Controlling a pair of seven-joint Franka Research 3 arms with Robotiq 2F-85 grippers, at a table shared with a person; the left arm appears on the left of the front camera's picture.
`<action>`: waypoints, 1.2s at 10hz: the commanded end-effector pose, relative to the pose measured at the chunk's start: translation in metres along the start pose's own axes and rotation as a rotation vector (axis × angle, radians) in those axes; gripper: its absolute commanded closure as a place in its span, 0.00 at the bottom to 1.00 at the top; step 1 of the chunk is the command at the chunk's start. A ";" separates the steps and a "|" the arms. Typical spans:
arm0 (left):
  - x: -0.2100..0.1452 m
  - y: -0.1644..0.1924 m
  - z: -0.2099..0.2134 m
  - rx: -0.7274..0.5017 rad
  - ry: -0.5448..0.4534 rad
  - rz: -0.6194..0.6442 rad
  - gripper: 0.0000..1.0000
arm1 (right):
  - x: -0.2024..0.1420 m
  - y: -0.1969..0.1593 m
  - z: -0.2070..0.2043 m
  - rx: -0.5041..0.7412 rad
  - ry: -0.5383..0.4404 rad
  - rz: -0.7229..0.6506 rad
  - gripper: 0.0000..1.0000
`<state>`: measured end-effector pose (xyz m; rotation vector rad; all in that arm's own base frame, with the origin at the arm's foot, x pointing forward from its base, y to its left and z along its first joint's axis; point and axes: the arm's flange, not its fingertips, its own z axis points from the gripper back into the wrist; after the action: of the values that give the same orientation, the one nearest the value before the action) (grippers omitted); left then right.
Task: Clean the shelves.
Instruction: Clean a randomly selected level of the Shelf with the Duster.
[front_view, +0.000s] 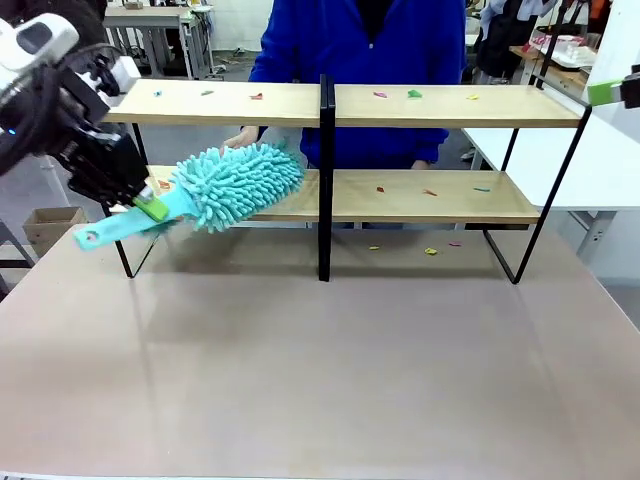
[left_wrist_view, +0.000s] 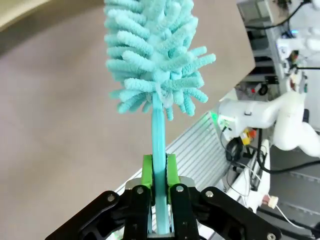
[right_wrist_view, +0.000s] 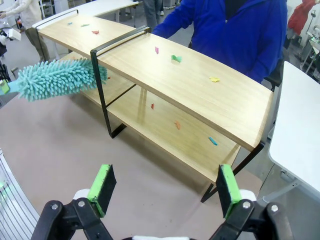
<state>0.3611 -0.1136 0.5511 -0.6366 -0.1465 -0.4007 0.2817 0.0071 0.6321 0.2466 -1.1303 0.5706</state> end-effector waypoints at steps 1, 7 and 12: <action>0.004 -0.005 -0.027 0.051 -0.033 0.039 0.88 | 0.000 0.000 -0.001 -0.001 -0.002 0.001 0.00; 0.031 0.003 -0.061 0.244 -0.143 0.093 1.00 | 0.000 0.000 -0.001 -0.001 -0.002 0.001 0.00; 0.036 0.028 -0.049 0.398 -0.080 0.223 1.00 | 0.000 0.000 -0.001 -0.001 -0.002 0.001 0.00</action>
<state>0.4071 -0.1415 0.4968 -0.3225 -0.2679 -0.1762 0.2817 0.0071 0.6321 0.2466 -1.1303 0.5706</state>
